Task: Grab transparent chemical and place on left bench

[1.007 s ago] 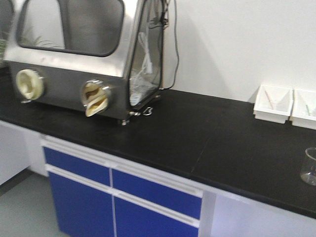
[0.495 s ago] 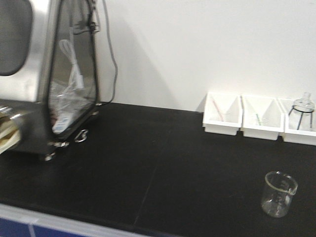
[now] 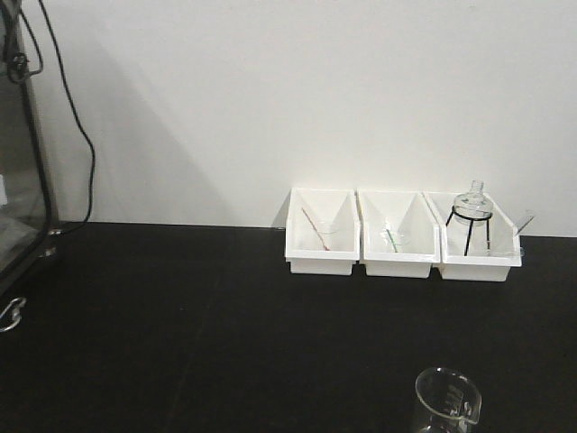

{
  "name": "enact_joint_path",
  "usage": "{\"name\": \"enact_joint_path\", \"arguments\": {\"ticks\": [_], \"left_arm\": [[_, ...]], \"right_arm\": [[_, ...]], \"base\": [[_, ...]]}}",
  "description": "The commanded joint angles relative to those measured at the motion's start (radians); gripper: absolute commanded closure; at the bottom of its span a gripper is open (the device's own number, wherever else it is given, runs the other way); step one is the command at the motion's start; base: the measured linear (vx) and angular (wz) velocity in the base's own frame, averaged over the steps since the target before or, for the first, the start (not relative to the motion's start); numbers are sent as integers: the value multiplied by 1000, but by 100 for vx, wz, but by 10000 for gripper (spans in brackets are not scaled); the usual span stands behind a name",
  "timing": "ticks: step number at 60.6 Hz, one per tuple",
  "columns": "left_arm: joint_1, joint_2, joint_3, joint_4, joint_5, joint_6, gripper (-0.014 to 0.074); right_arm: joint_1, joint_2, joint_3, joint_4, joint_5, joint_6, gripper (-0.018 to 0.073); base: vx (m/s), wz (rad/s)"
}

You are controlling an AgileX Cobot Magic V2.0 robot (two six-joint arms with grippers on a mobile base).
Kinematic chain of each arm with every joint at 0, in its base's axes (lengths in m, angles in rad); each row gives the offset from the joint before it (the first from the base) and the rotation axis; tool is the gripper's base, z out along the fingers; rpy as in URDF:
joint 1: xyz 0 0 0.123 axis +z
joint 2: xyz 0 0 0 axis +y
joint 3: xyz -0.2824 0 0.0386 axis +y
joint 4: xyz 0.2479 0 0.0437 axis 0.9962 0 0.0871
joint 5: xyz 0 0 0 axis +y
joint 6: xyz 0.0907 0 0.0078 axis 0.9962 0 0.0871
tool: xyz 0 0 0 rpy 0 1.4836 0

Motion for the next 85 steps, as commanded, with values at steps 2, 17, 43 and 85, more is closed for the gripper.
{"name": "enact_joint_path", "arguments": {"ticks": [2, 17, 43, 85], "left_arm": [[-2, -19, 16, -1, -78, -8, 600], [-2, -19, 16, -1, -78, -8, 600], [-2, -19, 16, -1, -78, -8, 600], [-2, -19, 16, -1, -78, -8, 600]], "right_arm": [[-2, 9, -30, 35, -49, -4, 560], [-2, 9, -30, 35, -49, -4, 560], [1, 9, -30, 36, -49, -5, 560], [-1, 9, -30, 36, -51, -45, 560]], "base": [[27, -30], [24, -24], [16, -6], [2, 1]]}}
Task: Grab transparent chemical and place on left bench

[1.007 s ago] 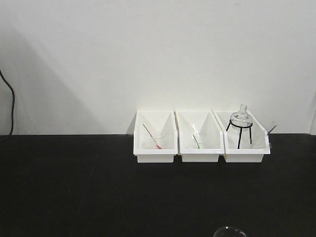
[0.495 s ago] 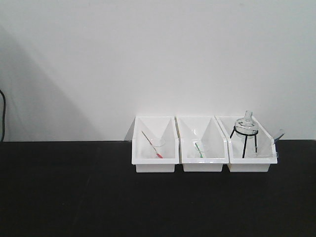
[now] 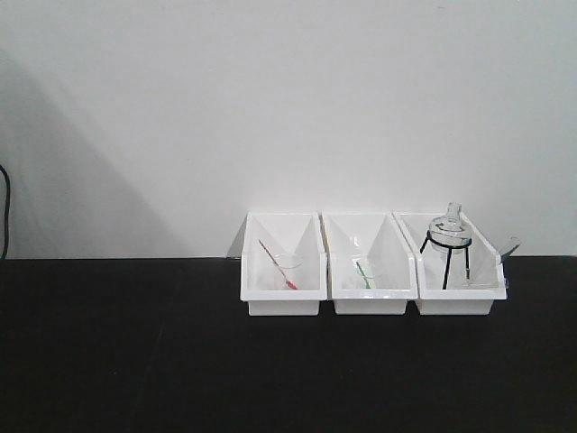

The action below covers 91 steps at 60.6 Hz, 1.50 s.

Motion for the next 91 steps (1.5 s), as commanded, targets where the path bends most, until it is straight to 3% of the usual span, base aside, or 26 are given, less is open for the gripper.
{"name": "enact_joint_path", "arguments": {"ticks": [1, 11, 18, 25, 39, 43, 54, 63, 83, 91], "left_arm": [[-2, -19, 16, -1, -78, -8, 600], [-2, -19, 16, -1, -78, -8, 600], [-2, -19, 16, -1, -78, -8, 600], [-2, -19, 16, -1, -78, -8, 600], [-2, -19, 16, -1, -78, -8, 600], [-2, -19, 16, -1, -78, -8, 600], [-2, -19, 16, -1, -78, -8, 600], [-2, -19, 16, -1, -78, -8, 600], [-2, -19, 16, -1, -78, -8, 600], [-2, -19, 16, -1, -78, -8, 600]], "right_arm": [[-1, 9, -31, 50, -49, -11, 560], [-1, 10, -31, 203, -102, -10, 560], [-1, 48, -31, 404, -220, -55, 560], [-1, 152, -31, 600, -201, -244, 560], [-1, 435, -31, 955, 25, -725, 560], [-1, 515, -34, 960, 44, -798, 560], [-1, 687, -34, 960, 45, -869, 554], [-1, 775, -34, 960, 92, -917, 494], [-1, 814, -34, 960, 169, -1031, 123], [-1, 814, -34, 960, 171, -1031, 40]], "base": [[0, 0], [0, 0], [0, 0], [0, 0], [0, 0], [0, 0], [0, 0], [0, 0], [0, 0], [0, 0]]}}
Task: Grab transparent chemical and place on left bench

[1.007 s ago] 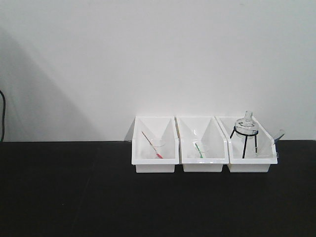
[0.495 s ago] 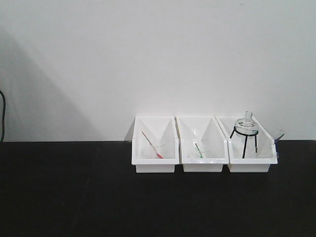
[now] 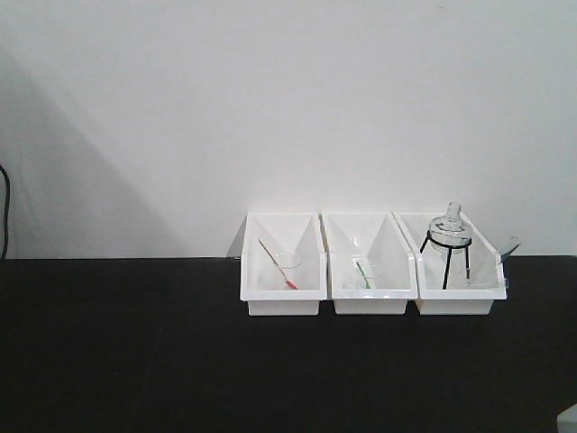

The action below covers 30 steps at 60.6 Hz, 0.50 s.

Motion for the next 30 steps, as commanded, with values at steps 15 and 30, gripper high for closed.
{"name": "enact_joint_path", "arguments": {"ticks": [15, 30], "left_arm": [[-2, -19, 16, -1, -78, -8, 600], [-2, -19, 16, -1, -78, -8, 600]], "right_arm": [[-1, -19, -68, 80, 83, -21, 34], [-1, -133, -162, 77, 43, 46, 103]], "base": [[0, 0], [0, 0]]}}
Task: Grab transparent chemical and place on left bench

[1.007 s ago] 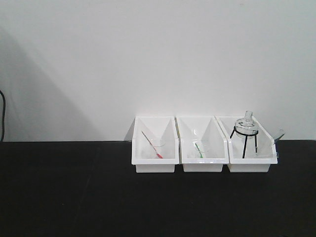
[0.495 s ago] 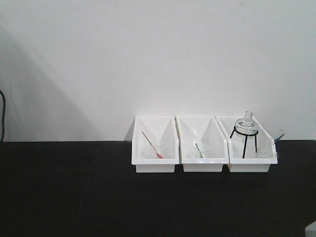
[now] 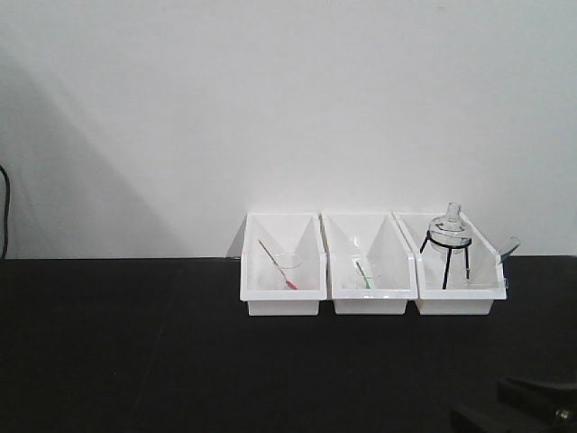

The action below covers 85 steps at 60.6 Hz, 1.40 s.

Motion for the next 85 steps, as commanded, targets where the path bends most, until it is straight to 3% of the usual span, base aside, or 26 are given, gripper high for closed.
{"name": "enact_joint_path", "arguments": {"ticks": [1, 5, 17, 38, 65, 77, 80, 85], "left_arm": [[-2, -19, 16, -1, -78, -8, 600], [-2, -19, 16, -1, -78, -8, 600], [-2, -19, 16, -1, -78, -8, 600], [-2, -19, 16, -1, -78, -8, 600], [-2, -19, 16, -1, -78, -8, 600], [-2, -19, 16, -1, -78, -8, 600], [-2, -19, 16, -1, -78, -8, 600], [-2, -19, 16, -1, -78, -8, 600]], "right_arm": [[-1, -66, -52, 77, 14, 36, 122], [-1, -116, -50, 71, -32, 51, 199], [-1, -305, -45, -70, -172, 180, 574], [-1, -493, -45, -77, -188, 225, 566], [-1, -509, -45, -75, -192, 222, 567], [-1, -476, -45, 11, -224, 224, 567], [-1, -476, -49, -21, -233, 243, 567], [-1, -480, -63, -253, -233, 401, 567]], "base": [[0, 0], [0, 0], [0, 0], [0, 0], [0, 0], [0, 0], [0, 0], [0, 0]]}}
